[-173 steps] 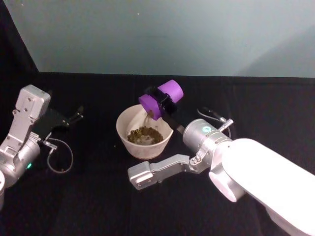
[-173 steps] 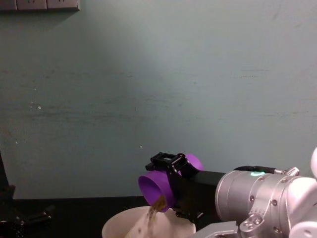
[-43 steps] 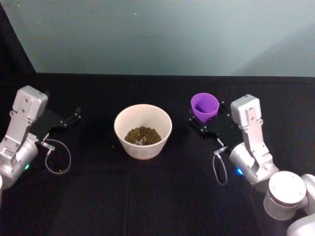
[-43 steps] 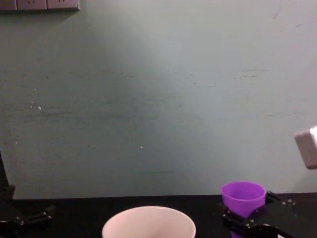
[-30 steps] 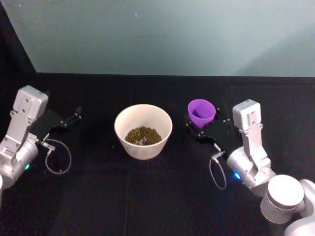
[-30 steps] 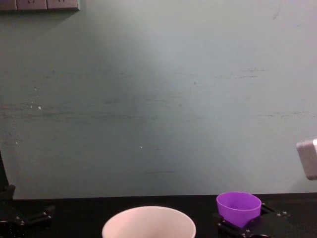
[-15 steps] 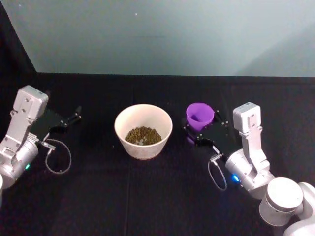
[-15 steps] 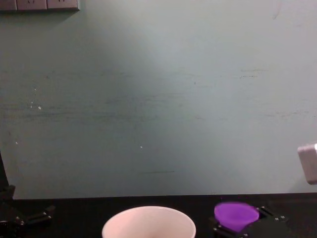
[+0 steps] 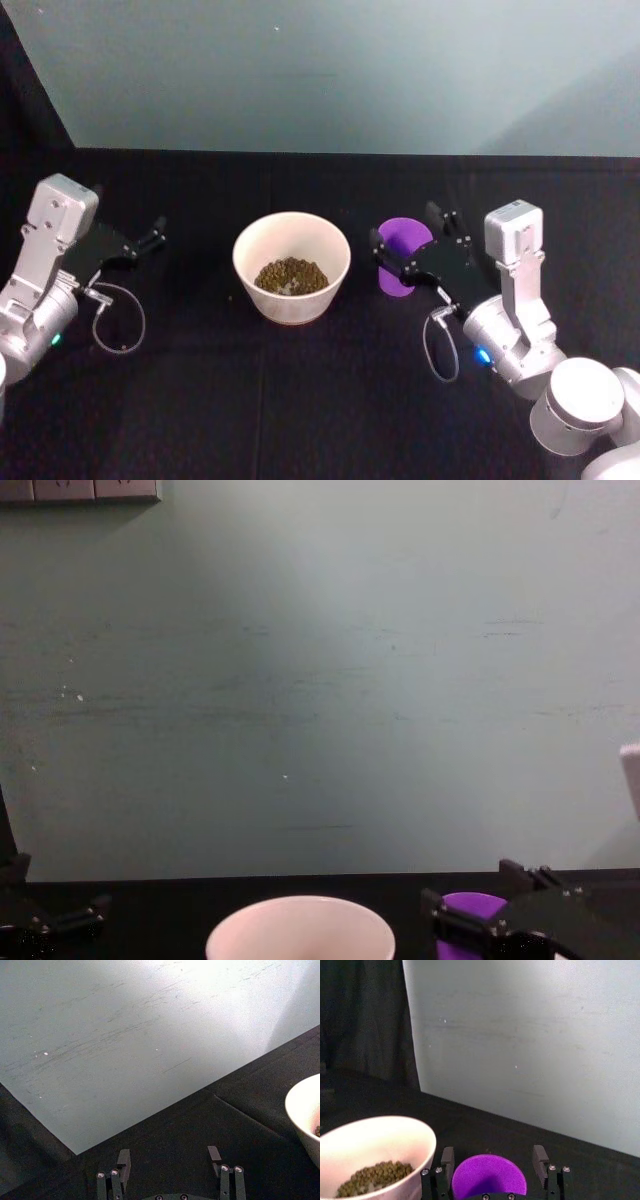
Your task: Pick up the cup and pour the mung beans from the cup into the bowl.
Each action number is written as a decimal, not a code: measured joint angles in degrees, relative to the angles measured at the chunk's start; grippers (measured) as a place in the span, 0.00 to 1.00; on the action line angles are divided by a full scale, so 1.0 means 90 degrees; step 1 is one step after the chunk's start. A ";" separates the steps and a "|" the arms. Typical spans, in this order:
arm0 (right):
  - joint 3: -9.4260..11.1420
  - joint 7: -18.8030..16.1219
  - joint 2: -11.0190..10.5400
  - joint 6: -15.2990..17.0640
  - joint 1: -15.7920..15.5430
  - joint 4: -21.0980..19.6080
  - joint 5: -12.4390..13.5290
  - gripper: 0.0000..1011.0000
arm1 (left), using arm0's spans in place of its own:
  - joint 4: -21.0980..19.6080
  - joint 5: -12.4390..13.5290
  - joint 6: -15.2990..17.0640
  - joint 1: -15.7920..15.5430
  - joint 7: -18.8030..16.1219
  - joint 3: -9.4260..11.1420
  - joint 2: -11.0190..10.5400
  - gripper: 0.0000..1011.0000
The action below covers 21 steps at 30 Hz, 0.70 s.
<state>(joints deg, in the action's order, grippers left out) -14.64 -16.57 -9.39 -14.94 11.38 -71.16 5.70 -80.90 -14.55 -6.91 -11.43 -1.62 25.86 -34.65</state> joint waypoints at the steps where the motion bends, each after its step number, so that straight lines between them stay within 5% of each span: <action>1: 0.0006 0.0000 -0.0001 -0.0006 -0.0008 -0.0030 0.0014 0.99 | 0.0000 0.0000 0.0000 0.0000 0.0000 0.0000 0.0000 0.99; 21: 0.0454 0.0392 -0.0073 0.0012 -0.0126 -0.0605 0.0096 0.99 | 0.0000 -0.0001 0.0000 0.0000 0.0000 0.0000 0.0000 0.99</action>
<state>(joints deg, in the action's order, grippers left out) -10.56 -13.04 -10.05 -14.83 10.25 -76.60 6.56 -80.90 -14.55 -6.91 -11.43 -1.62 25.86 -34.65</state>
